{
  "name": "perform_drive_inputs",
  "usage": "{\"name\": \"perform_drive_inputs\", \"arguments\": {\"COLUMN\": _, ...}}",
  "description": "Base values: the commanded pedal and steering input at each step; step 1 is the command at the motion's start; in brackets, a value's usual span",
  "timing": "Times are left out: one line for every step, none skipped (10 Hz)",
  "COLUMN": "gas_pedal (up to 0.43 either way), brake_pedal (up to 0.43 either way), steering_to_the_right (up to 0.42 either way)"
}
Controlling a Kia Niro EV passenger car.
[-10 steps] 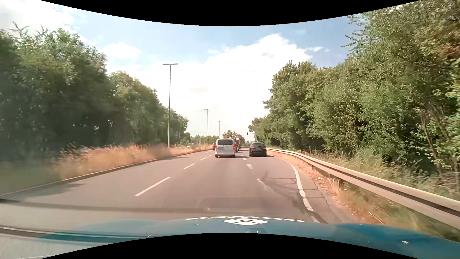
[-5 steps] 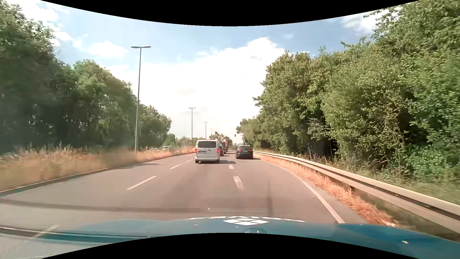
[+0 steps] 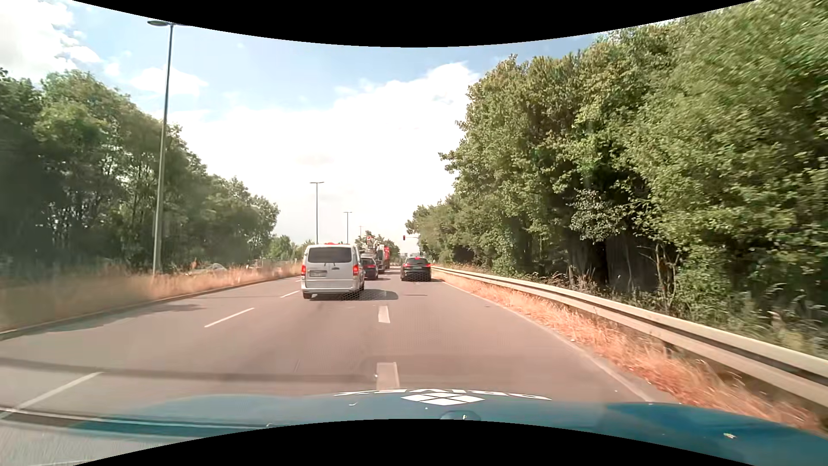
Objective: Follow the waypoints while adhering to traffic rules and regulations
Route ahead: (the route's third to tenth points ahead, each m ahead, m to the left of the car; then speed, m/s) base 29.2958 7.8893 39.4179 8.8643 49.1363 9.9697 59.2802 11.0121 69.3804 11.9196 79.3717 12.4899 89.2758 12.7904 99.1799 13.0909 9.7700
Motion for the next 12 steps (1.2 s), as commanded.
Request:
{"name": "perform_drive_inputs", "arguments": {"gas_pedal": 0.209, "brake_pedal": 0.0, "steering_to_the_right": 0.008}}
{"name": "perform_drive_inputs", "arguments": {"gas_pedal": 0.209, "brake_pedal": 0.0, "steering_to_the_right": 0.004}}
{"name": "perform_drive_inputs", "arguments": {"gas_pedal": 0.209, "brake_pedal": 0.0, "steering_to_the_right": -0.003}}
{"name": "perform_drive_inputs", "arguments": {"gas_pedal": 0.209, "brake_pedal": 0.0, "steering_to_the_right": -0.009}}
{"name": "perform_drive_inputs", "arguments": {"gas_pedal": 0.209, "brake_pedal": 0.0, "steering_to_the_right": -0.016}}
{"name": "perform_drive_inputs", "arguments": {"gas_pedal": 0.209, "brake_pedal": 0.0, "steering_to_the_right": -0.02}}
{"name": "perform_drive_inputs", "arguments": {"gas_pedal": 0.209, "brake_pedal": 0.0, "steering_to_the_right": -0.023}}
{"name": "perform_drive_inputs", "arguments": {"gas_pedal": 0.209, "brake_pedal": 0.0, "steering_to_the_right": -0.026}}
{"name": "perform_drive_inputs", "arguments": {"gas_pedal": 0.209, "brake_pedal": 0.0, "steering_to_the_right": -0.027}}
{"name": "perform_drive_inputs", "arguments": {"gas_pedal": 0.209, "brake_pedal": 0.0, "steering_to_the_right": -0.028}}
{"name": "perform_drive_inputs", "arguments": {"gas_pedal": 0.209, "brake_pedal": 0.0, "steering_to_the_right": -0.028}}
{"name": "perform_drive_inputs", "arguments": {"gas_pedal": 0.197, "brake_pedal": 0.0, "steering_to_the_right": -0.028}}
